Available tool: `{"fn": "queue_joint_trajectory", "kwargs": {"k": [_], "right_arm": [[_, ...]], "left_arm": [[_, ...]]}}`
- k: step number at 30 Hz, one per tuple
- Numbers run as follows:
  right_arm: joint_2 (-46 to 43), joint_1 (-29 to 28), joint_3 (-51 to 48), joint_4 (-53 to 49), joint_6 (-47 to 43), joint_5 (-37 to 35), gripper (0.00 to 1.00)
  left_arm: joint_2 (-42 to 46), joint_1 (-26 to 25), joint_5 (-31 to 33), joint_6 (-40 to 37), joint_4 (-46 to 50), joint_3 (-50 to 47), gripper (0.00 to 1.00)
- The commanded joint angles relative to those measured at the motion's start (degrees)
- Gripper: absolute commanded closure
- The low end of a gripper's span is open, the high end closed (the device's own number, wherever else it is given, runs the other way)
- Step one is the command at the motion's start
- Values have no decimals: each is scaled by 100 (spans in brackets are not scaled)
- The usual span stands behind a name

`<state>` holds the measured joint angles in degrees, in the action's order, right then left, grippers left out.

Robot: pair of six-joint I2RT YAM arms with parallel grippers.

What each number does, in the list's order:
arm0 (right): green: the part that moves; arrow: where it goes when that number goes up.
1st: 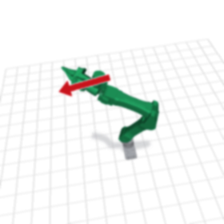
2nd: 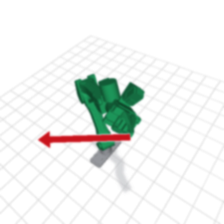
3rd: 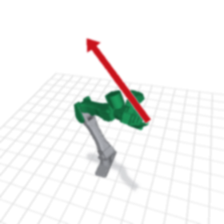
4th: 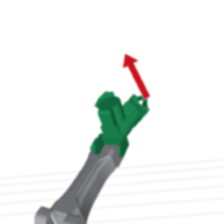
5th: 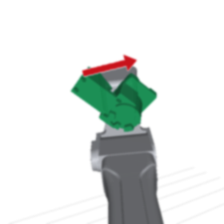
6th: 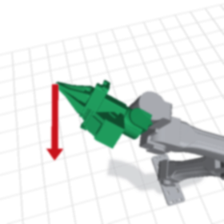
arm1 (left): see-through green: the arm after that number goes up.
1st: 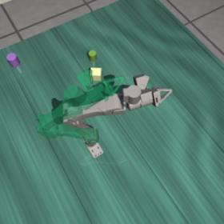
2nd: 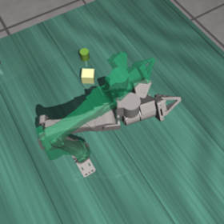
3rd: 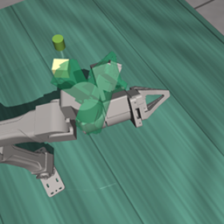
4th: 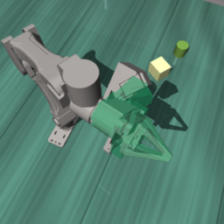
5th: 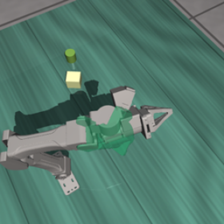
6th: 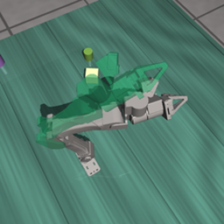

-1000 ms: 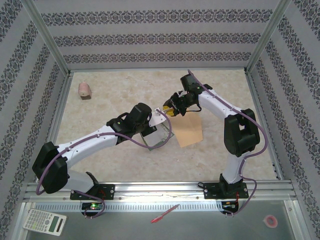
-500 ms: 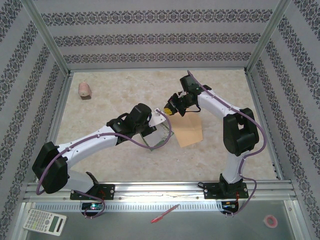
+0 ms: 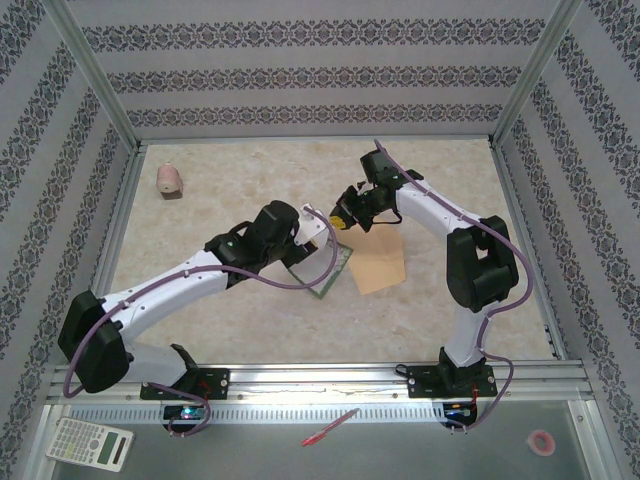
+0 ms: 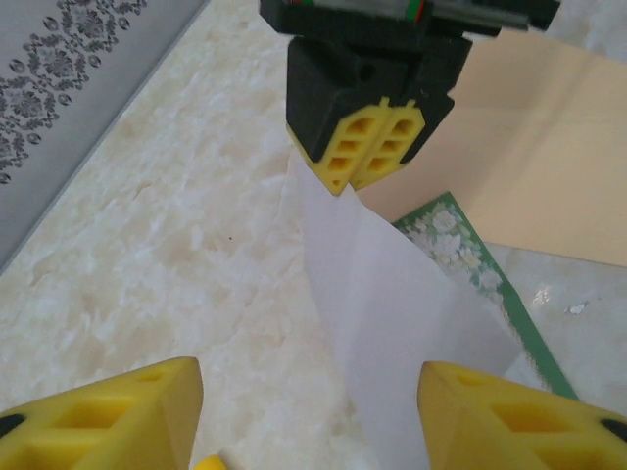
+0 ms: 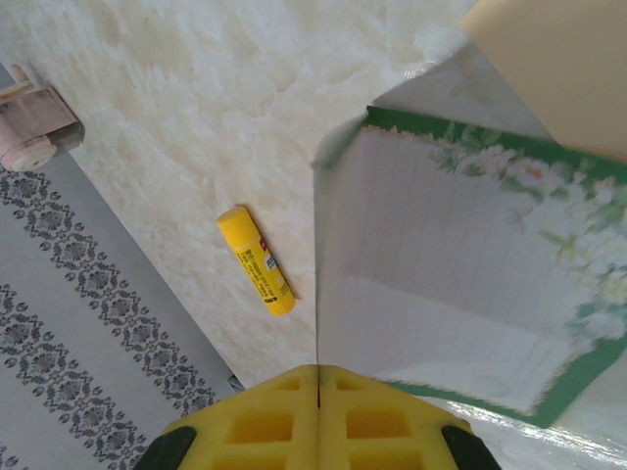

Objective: Place the letter into the envelope and seal it

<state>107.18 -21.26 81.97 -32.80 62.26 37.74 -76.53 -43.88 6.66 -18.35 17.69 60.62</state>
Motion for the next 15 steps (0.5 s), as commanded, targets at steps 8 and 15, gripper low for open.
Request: {"fn": "queue_joint_trajectory", "kwargs": {"k": [8,15], "right_arm": [[-361,87,161,-99,-691,-300,100],[-556,91,281,-79,-1133,-246,100]], "left_arm": [[610,113,-489,1048,1298,975,26],[794,780,-1328,1605,1331,1149,14]]}}
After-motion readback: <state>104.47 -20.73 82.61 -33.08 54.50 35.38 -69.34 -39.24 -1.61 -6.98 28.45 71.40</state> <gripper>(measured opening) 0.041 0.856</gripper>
